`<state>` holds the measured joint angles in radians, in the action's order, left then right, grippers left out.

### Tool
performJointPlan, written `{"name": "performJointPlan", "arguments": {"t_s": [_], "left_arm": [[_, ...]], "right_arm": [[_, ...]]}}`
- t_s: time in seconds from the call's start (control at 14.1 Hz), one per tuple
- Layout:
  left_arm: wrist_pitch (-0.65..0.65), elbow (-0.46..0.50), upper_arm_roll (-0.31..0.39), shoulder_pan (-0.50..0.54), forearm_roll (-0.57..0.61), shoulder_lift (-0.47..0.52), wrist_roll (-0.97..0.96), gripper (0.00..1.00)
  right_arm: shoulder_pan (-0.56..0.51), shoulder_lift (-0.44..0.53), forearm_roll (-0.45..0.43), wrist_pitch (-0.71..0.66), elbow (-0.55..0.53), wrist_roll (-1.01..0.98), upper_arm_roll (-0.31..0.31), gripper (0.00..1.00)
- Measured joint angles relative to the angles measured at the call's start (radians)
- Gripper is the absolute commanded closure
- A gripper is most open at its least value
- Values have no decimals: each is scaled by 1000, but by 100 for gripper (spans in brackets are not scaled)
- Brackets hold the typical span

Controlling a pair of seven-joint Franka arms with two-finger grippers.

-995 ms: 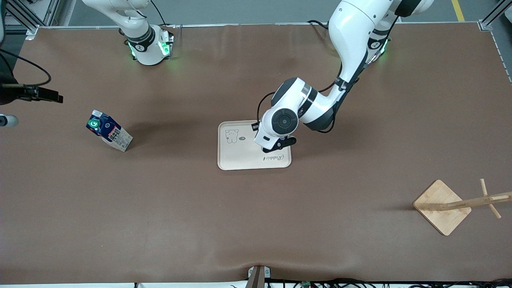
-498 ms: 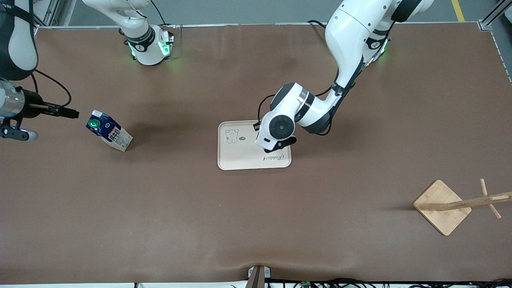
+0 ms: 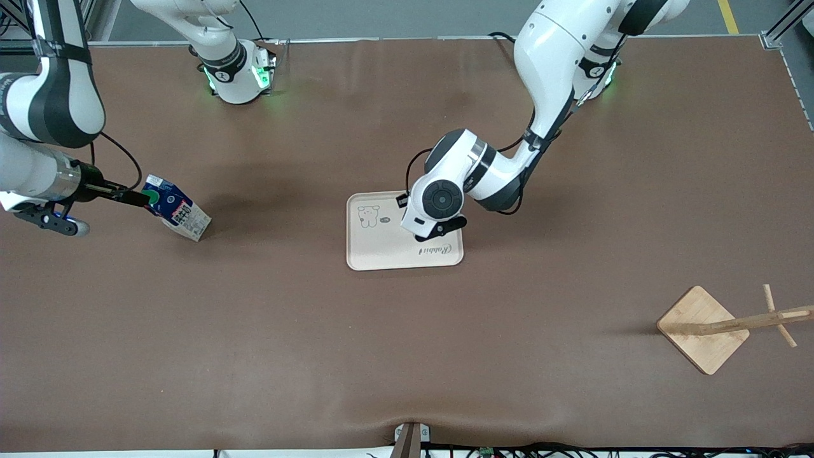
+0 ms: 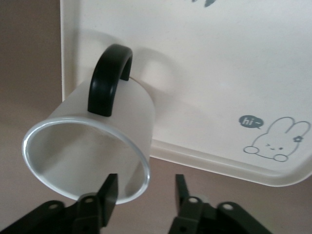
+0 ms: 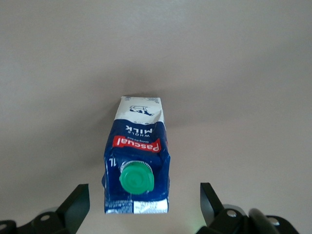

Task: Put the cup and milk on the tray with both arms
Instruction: 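Lower the mug onto the tray while the right gripper reaches the milk, then open the left gripper and withdraw while the right gripper grasps the milk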

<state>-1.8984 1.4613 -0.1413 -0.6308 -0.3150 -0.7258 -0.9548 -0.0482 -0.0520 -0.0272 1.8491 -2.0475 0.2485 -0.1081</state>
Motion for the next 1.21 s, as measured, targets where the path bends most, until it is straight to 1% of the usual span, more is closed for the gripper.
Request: {"name": "performJointPlan", "arguments": {"t_s": [0.07, 0.21, 0.43, 0.57, 0.71, 0.85, 1.07, 1.21], "left_arm": [[7, -18, 2, 0, 0, 1, 0, 0], [71, -63, 23, 4, 3, 17, 0, 0], [203, -116, 103, 18, 56, 110, 0, 0], [251, -123, 154, 27, 143, 198, 0, 0], [286, -124, 196, 31, 270, 275, 4, 0], [322, -122, 234, 43, 342, 330, 15, 0], [330, -121, 254, 122, 355, 371, 98, 0], [330, -120, 256, 186, 373, 397, 140, 0]], "right_arm": [[0, 0, 0, 16, -16, 24, 1, 0], [0, 0, 0, 37, -42, 57, 2, 0], [0, 0, 1, 67, -75, 81, 3, 0], [2, 0, 1, 80, -90, 87, 7, 0], [8, 0, 1, 102, -104, 92, 10, 0], [14, 0, 1, 132, -123, 94, 11, 0], [14, 0, 1, 157, -146, 94, 11, 0], [14, 0, 1, 204, -177, 94, 11, 0]]}}
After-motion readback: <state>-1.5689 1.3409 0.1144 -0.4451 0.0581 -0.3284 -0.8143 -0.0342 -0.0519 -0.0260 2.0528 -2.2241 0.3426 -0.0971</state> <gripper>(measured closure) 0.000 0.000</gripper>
